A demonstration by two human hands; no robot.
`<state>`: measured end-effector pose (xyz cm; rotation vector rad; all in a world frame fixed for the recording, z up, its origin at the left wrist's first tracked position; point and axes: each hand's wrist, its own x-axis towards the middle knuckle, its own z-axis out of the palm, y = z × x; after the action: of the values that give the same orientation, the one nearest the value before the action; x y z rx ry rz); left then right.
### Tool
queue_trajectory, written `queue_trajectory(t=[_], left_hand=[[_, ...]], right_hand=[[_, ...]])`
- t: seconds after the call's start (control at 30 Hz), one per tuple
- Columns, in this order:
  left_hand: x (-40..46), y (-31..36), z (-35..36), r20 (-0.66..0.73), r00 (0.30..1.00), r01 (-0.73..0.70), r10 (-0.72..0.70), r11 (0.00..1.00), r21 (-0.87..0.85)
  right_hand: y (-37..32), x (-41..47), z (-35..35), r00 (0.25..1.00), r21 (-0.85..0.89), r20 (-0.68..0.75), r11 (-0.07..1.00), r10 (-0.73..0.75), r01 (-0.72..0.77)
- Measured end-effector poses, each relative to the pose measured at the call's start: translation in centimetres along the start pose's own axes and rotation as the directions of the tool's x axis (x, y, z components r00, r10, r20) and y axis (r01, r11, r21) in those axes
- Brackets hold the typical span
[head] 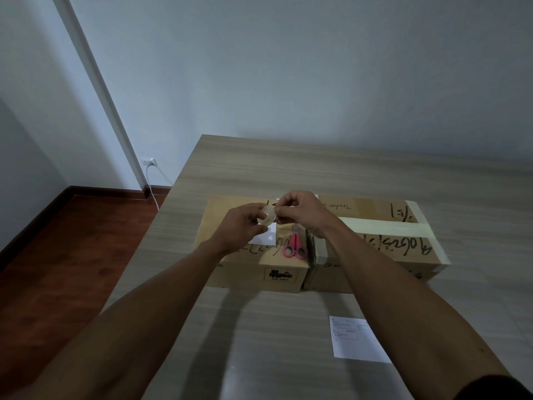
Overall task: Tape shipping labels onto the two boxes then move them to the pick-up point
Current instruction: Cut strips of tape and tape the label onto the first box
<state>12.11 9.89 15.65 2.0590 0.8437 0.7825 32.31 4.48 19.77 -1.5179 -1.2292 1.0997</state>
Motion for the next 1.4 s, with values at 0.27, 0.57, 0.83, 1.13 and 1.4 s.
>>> queue_trajectory(t=[0.27, 0.57, 0.83, 1.13, 1.4], left_hand=[[0.0, -1.0, 0.6, 0.028, 0.999, 0.024, -0.025, 0.999, 0.038], [0.0, -0.9, 1.4, 0.049, 0.996, 0.069, -0.068, 0.997, -0.023], [0.6, -1.1, 1.1, -0.032, 0.989, 0.149, -0.147, 0.983, 0.103], [1.3, -1.9, 0.4, -0.041, 0.989, 0.145, -0.14, 0.971, 0.192], [1.3, -2.1, 0.0, 0.024, 0.996, 0.078, -0.086, 0.972, 0.224]], right_hand=[[0.3, -0.1, -0.2, 1.0, -0.108, 0.014, 0.994, 0.009, -0.007], [0.8, 0.1, 0.2, 0.993, -0.313, 0.073, 0.948, 0.089, -0.062], [1.0, -0.1, 1.2, 0.996, -0.238, -0.046, 0.969, -0.075, 0.062], [0.8, 0.9, 1.7, 0.996, -0.164, -0.078, 0.986, -0.044, 0.03], [0.4, 1.7, 1.2, 1.0, -0.174, 0.005, 0.985, 0.013, -0.012]])
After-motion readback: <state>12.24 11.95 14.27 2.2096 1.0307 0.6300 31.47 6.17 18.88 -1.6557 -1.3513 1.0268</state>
